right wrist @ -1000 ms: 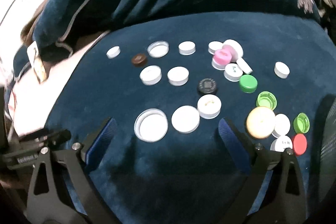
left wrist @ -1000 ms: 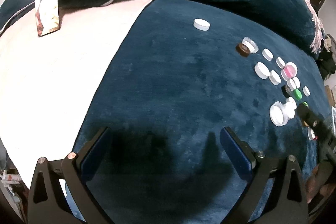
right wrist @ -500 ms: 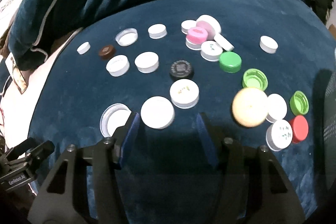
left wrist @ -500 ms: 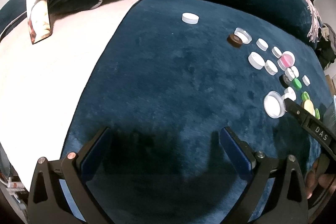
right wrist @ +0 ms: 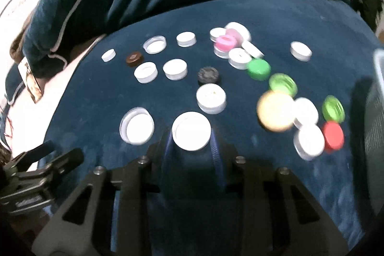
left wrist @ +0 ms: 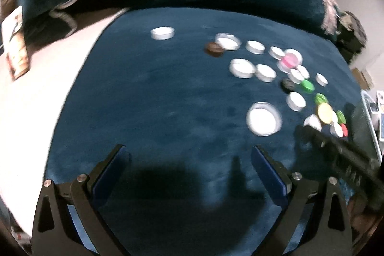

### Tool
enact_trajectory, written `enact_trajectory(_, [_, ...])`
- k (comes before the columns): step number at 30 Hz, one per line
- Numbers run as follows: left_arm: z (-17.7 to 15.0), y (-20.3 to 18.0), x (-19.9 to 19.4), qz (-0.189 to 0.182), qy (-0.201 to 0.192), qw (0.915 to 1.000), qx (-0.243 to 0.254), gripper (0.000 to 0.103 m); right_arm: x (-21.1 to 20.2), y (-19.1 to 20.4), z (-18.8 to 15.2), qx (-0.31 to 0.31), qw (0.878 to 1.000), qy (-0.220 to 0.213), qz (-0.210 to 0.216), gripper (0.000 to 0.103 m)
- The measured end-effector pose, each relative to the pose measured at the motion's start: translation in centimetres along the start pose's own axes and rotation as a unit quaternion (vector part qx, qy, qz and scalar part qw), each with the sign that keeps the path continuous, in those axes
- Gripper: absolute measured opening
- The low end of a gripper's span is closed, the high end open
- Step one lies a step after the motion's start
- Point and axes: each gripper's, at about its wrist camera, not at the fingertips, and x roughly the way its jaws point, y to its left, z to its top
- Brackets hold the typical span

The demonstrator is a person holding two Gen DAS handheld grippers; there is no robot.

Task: Organize objects
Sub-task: 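Grasp a large white cap with the left tool, then carry both white caps over the basket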

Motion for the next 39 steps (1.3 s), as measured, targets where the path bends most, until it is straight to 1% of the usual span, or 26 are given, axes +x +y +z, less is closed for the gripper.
enact_trajectory(2, [0.4,-1.6,0.6,-0.013,0.000,0.9997,0.019,0.098,-0.1,-0.5,-0.5,0.011,1.000,0.005,0.007,0.033])
enact_trajectory(3, [0.6,-2.5,1.0,-0.021,0.002,0.9993,0.030,0.094,0.0,-0.8,-0.7,0.016,1.000,0.009,0.011,0.033])
enact_trajectory(5, [1.1,-4.0,1.7,-0.033,0.002,0.9984,0.047,0.091,0.1,-1.2,-0.8,0.023,1.000,0.012,0.014,0.032])
enact_trajectory(6, [1.3,-4.5,1.9,-0.035,-0.001,0.9980,0.052,0.087,0.1,-1.4,-0.9,0.024,1.000,0.012,0.011,0.032])
enact_trajectory(8, [1.6,-5.2,2.8,-0.043,0.005,0.9974,0.058,0.078,0.0,-1.7,-0.9,0.026,0.999,0.012,0.018,0.033])
enact_trajectory(9, [1.6,-5.4,3.3,-0.055,0.014,0.9967,0.059,0.052,0.0,-1.8,-0.9,0.026,0.999,0.012,0.019,0.033])
enact_trajectory(10, [1.5,-5.6,3.6,-0.062,0.022,0.9960,0.061,0.040,-0.1,-1.8,-0.9,0.023,0.999,0.012,0.020,0.033])
enact_trajectory(11, [1.3,-5.8,3.6,-0.059,0.019,0.9959,0.065,0.041,-0.1,-1.7,-0.9,0.021,0.999,0.012,0.022,0.033])
enact_trajectory(14, [1.0,-6.1,2.9,-0.078,0.016,0.9946,0.067,0.041,-0.8,-1.8,-0.9,0.017,1.000,0.005,0.025,0.033])
enact_trajectory(19, [0.4,-6.2,0.2,-0.076,0.001,0.9946,0.071,0.041,-2.9,-1.8,-0.7,0.023,0.999,-0.018,0.033,0.033])
enact_trajectory(22, [0.6,-6.7,-1.8,-0.080,-0.014,0.9939,0.075,0.041,-5.3,-1.6,-0.4,0.020,0.998,-0.041,0.037,0.033])
enact_trajectory(25, [1.4,-8.3,-4.1,-0.101,-0.035,0.9903,0.089,0.041,-8.6,-2.1,0.0,0.027,0.996,-0.078,0.035,0.033])
enact_trajectory(29, [2.3,-12.0,-7.6,-0.144,-0.065,0.9798,0.122,0.041,-13.7,-4.5,0.1,0.052,0.990,-0.128,0.011,0.033])
enact_trajectory(32, [2.7,-16.0,-9.9,-0.177,-0.085,0.9686,0.153,0.041,-17.1,-7.2,-0.1,0.079,0.984,-0.158,-0.019,0.033])
enact_trajectory(35, [2.6,-20.9,-11.5,-0.206,-0.091,0.9547,0.194,0.041,-20.5,-10.7,-0.8,0.119,0.975,-0.182,-0.053,0.033])
enact_trajectory(36, [2.5,-23.0,-11.9,-0.217,-0.091,0.9480,0.215,0.041,-21.3,-11.7,-1.0,0.132,0.971,-0.188,-0.060,0.033])
enact_trajectory(37, [2.4,-24.4,-12.1,-0.223,-0.090,0.9435,0.228,0.041,-22.2,-12.9,-1.2,0.149,0.967,-0.193,-0.070,0.033])
enact_trajectory(39, [2.0,-28.0,-12.5,-0.239,-0.087,0.9315,0.260,0.041,-23.7,-15.3,-1.8,0.184,0.959,-0.199,-0.085,0.033])
